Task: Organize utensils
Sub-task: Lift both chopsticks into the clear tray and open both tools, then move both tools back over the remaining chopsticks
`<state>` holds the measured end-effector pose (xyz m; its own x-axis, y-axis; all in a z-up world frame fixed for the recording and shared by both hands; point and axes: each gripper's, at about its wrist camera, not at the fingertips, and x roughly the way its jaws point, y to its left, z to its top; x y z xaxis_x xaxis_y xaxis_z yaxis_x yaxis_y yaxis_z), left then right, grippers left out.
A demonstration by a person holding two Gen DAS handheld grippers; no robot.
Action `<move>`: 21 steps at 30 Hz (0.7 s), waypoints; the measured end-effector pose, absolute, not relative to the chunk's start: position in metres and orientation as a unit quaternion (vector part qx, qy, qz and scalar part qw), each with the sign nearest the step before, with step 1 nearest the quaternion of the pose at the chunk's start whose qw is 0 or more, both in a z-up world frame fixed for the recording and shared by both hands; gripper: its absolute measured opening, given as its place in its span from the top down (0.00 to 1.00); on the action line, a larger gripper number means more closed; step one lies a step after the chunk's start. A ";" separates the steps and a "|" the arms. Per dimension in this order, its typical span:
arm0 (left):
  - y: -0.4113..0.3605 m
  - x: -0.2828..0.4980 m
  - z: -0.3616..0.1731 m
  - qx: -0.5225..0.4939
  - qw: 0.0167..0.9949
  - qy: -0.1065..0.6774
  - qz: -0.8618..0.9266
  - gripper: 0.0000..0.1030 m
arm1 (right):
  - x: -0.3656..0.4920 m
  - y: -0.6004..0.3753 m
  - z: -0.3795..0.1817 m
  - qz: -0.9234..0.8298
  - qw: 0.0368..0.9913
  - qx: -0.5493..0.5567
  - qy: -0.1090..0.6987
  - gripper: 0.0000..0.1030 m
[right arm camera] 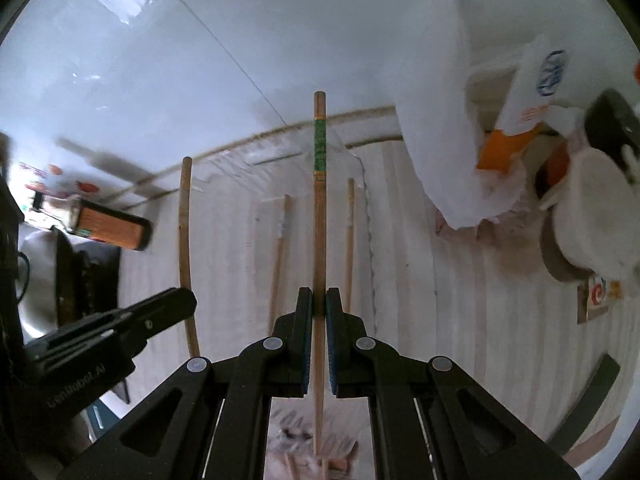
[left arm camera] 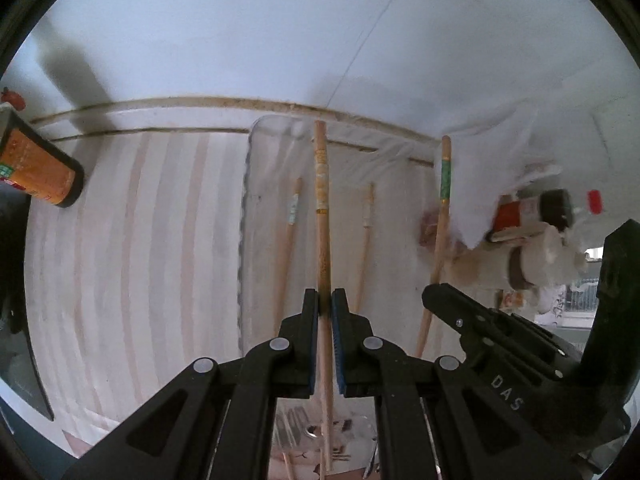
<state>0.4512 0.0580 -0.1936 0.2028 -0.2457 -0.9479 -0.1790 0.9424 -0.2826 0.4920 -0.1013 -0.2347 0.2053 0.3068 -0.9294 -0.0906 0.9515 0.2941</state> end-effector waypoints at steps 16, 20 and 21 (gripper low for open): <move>0.081 0.373 -0.146 -0.071 0.849 0.513 0.104 0.01 | 0.439 -0.134 -0.194 0.092 0.826 0.052 0.554 0.48; 0.080 0.344 -0.152 -0.056 0.848 0.513 0.121 0.00 | 0.405 -0.142 -0.192 0.090 0.840 0.062 0.531 0.38; 0.079 0.337 -0.156 -0.054 0.847 0.514 0.122 0.00 | 0.396 -0.143 -0.194 0.092 0.840 0.065 0.530 0.38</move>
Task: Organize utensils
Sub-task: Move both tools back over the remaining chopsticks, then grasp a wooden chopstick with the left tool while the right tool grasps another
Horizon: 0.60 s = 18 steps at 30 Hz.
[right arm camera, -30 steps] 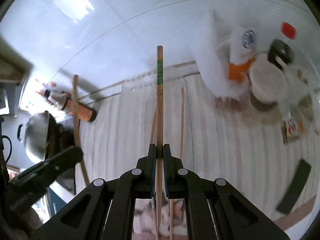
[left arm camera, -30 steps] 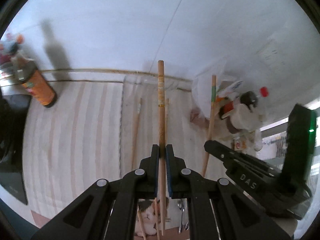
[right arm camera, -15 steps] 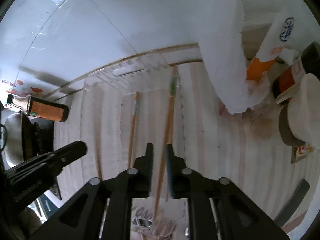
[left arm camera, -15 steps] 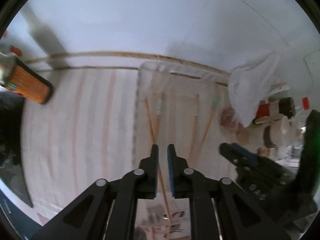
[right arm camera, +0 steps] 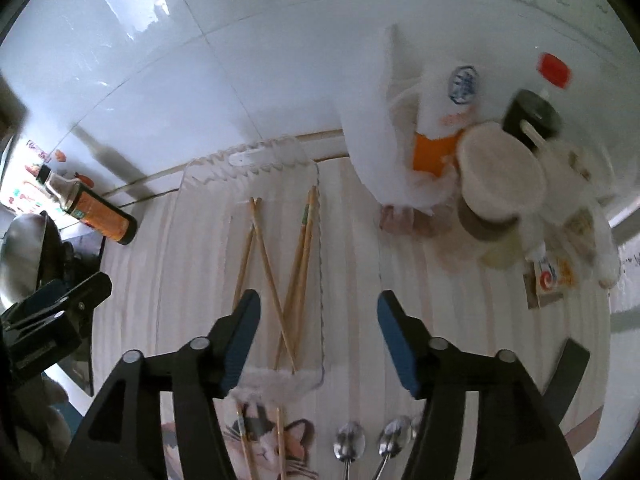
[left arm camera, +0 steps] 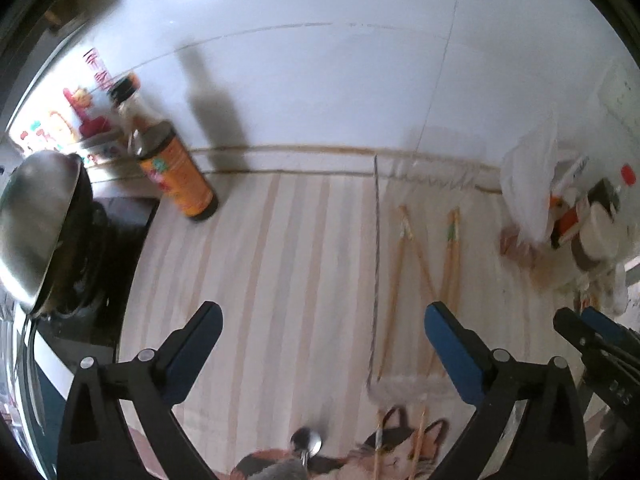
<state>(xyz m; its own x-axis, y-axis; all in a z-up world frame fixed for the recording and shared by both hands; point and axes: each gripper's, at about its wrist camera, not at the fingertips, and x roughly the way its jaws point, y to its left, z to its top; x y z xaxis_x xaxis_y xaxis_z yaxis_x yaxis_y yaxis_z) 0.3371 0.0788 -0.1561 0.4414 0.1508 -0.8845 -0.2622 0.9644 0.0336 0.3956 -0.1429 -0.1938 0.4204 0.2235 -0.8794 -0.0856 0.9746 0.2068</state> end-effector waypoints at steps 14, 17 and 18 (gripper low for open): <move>0.070 0.217 -0.263 0.025 0.787 0.581 0.208 0.00 | 0.272 -0.117 -0.323 0.120 0.743 0.114 0.648 0.59; 0.076 0.205 -0.279 0.016 0.771 0.599 0.215 0.00 | 0.262 -0.100 -0.343 0.126 0.735 0.107 0.658 0.59; 0.077 0.202 -0.283 0.012 0.768 0.602 0.216 0.00 | 0.260 -0.095 -0.347 0.125 0.735 0.096 0.659 0.60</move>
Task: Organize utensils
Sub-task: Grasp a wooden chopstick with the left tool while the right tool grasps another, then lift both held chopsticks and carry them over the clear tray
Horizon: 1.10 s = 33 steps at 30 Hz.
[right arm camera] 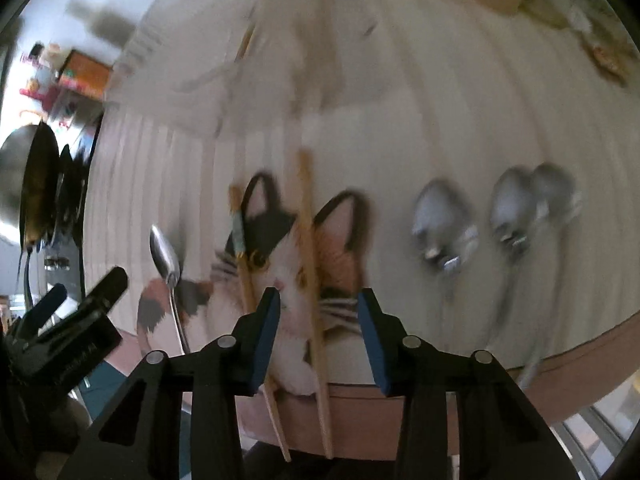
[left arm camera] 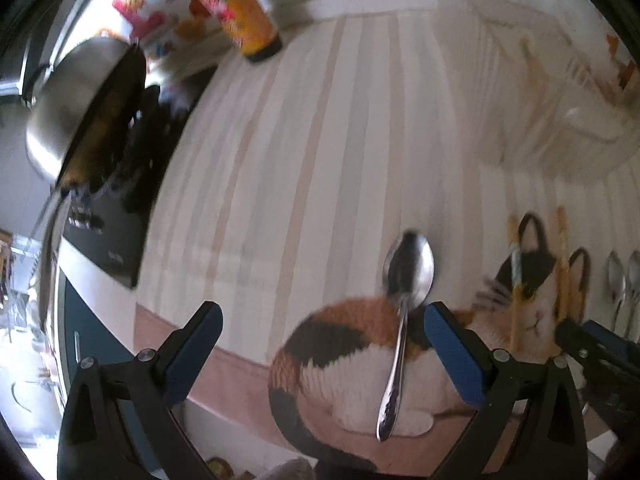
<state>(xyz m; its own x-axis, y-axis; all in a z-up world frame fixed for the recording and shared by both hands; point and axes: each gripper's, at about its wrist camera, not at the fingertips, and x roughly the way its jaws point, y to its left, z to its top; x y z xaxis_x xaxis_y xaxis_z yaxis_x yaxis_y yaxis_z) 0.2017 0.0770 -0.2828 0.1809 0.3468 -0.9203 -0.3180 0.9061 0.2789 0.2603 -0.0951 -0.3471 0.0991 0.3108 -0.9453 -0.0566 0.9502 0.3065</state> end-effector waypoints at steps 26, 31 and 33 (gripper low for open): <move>-0.011 0.207 -0.327 -0.044 0.750 0.658 0.048 0.96 | 0.242 -0.170 -0.379 0.059 0.732 0.061 0.676 0.94; 0.002 0.198 -0.326 -0.063 0.747 0.659 0.057 0.96 | 0.244 -0.140 -0.381 0.075 0.730 0.042 0.678 0.94; 0.003 0.198 -0.324 -0.063 0.747 0.660 0.055 0.96 | 0.246 -0.130 -0.381 0.081 0.732 0.022 0.677 0.94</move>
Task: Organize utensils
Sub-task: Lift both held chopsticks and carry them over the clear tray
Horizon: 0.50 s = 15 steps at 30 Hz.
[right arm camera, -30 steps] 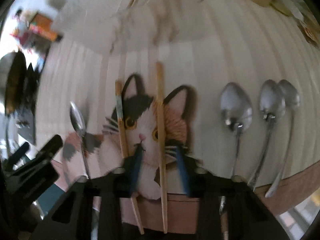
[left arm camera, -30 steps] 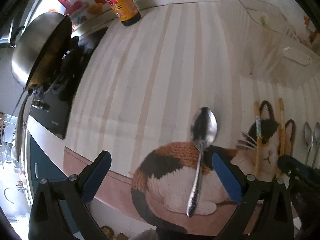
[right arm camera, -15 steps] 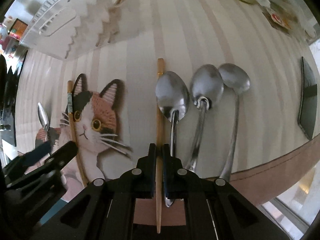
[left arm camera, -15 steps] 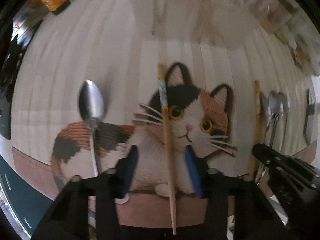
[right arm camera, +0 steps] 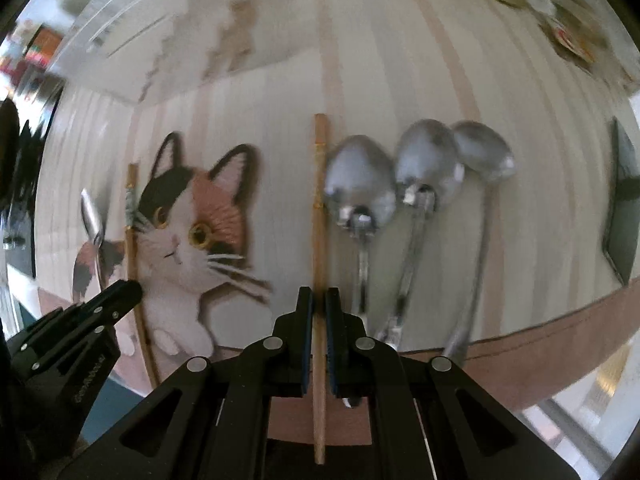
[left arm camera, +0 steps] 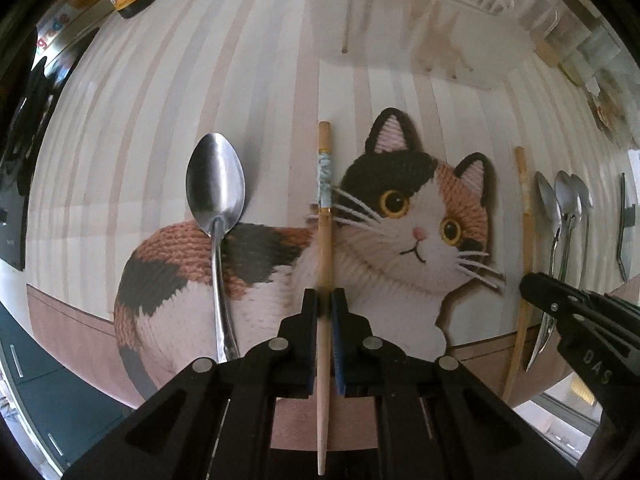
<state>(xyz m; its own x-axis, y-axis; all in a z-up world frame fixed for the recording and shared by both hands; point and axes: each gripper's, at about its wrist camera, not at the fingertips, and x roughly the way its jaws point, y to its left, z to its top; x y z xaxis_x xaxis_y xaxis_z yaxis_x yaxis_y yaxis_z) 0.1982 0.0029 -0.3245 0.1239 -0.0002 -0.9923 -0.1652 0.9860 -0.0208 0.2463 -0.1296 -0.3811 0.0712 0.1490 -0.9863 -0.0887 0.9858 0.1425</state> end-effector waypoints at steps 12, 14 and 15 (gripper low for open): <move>0.009 0.204 -0.322 -0.062 0.745 0.662 0.052 0.94 | 0.224 -0.097 -0.391 0.089 0.713 -0.043 0.695 0.92; 0.008 0.205 -0.321 -0.063 0.745 0.662 0.050 0.94 | 0.223 -0.096 -0.392 0.084 0.715 -0.042 0.693 0.92; 0.008 0.205 -0.321 -0.062 0.745 0.662 0.049 0.94 | 0.225 -0.097 -0.391 0.084 0.716 -0.043 0.692 0.92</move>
